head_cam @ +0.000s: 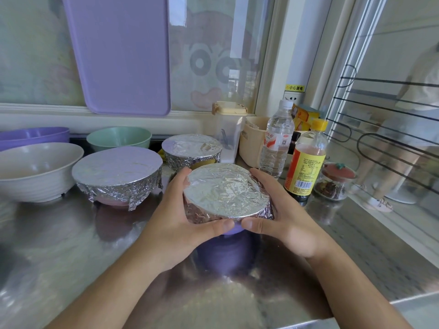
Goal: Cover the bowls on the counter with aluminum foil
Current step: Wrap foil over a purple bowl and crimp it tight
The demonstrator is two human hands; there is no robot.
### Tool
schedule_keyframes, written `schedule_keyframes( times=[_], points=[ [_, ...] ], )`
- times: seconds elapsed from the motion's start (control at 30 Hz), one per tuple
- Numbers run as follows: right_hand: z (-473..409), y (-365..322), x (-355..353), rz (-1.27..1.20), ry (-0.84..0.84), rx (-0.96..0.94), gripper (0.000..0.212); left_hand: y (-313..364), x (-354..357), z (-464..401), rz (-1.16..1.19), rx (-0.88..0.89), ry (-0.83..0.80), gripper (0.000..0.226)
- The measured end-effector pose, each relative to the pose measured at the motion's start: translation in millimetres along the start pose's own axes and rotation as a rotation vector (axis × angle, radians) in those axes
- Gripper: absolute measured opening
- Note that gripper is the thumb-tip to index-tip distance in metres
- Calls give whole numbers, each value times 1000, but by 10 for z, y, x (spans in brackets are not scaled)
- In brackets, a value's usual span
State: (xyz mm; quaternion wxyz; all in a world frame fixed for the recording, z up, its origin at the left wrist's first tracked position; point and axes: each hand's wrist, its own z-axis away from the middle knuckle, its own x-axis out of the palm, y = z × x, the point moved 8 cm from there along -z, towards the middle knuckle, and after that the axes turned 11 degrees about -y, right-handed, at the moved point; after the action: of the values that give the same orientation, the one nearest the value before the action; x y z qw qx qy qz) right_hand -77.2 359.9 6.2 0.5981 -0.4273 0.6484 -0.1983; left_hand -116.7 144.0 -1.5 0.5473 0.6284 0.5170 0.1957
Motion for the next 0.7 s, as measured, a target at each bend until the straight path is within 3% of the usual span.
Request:
schedule_keyframes(
  times=[0.2,0.4,0.7],
  points=[
    [21,3,38,-65,-61,-26,115,-88,-68,-22,63,-47,-74,144],
    [41,-3,17,-205,-56,-22,121,-130,-107,-54,146,-35,-91,143],
    [18,-27,-9,-92,-7,-30,121,-142,-113,-50,74,-40,-49,131]
  ],
)
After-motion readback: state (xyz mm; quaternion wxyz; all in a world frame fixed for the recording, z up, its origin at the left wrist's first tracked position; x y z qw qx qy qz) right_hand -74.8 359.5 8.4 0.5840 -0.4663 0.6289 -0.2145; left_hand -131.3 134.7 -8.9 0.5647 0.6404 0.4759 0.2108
